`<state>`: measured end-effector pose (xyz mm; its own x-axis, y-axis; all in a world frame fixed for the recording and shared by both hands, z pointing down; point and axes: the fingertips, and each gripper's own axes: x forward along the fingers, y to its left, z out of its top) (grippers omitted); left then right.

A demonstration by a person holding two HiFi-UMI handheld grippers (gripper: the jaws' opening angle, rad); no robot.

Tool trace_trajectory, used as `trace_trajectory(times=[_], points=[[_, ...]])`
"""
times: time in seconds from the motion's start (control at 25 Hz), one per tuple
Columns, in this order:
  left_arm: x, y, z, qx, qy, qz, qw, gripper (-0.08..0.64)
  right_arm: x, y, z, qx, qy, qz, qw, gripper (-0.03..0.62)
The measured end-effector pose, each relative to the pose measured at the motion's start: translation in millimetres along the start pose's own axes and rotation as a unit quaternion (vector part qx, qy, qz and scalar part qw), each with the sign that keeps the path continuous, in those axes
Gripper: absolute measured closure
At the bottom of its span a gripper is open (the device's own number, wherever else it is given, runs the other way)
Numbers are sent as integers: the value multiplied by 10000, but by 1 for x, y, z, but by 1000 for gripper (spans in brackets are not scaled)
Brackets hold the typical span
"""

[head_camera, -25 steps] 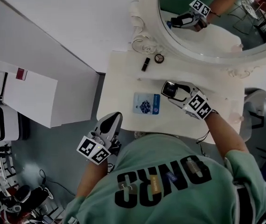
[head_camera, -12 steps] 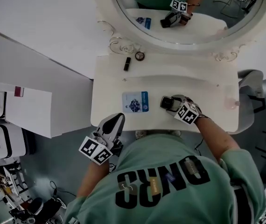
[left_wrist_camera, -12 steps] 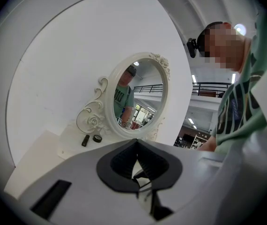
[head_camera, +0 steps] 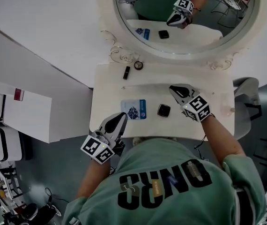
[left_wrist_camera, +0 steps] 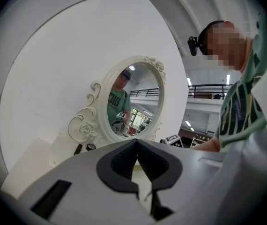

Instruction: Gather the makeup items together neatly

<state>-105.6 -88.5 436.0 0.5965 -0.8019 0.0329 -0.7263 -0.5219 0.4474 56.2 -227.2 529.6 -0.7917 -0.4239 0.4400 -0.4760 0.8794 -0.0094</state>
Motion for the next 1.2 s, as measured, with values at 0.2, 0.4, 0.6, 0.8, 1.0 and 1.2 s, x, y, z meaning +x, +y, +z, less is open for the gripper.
trace_trajectory(times=[0.2, 0.4, 0.6, 0.8, 1.0, 1.2], points=[[1, 10, 7, 42, -99, 14, 9999, 552, 51, -14, 49, -190, -179, -98, 9996, 597], [-14, 23, 8, 12, -134, 124, 9998, 552, 126, -15, 52, -86, 307, -74, 9995, 497], [-38, 41, 4, -56, -124, 326, 9994, 552, 190, -21, 28, -34, 927, -232, 9954, 361], [-62, 62, 2, -168, -158, 559, 9982, 552, 225, -37, 4, 431, 1267, -589, 9893, 345], [-76, 75, -3, -236, -120, 667, 9974, 552, 237, -50, -6, 338, 1438, -1078, 9831, 391], [-77, 73, -4, -215, -66, 641, 9977, 552, 226, -43, -1, 294, 1390, -869, 9860, 394]])
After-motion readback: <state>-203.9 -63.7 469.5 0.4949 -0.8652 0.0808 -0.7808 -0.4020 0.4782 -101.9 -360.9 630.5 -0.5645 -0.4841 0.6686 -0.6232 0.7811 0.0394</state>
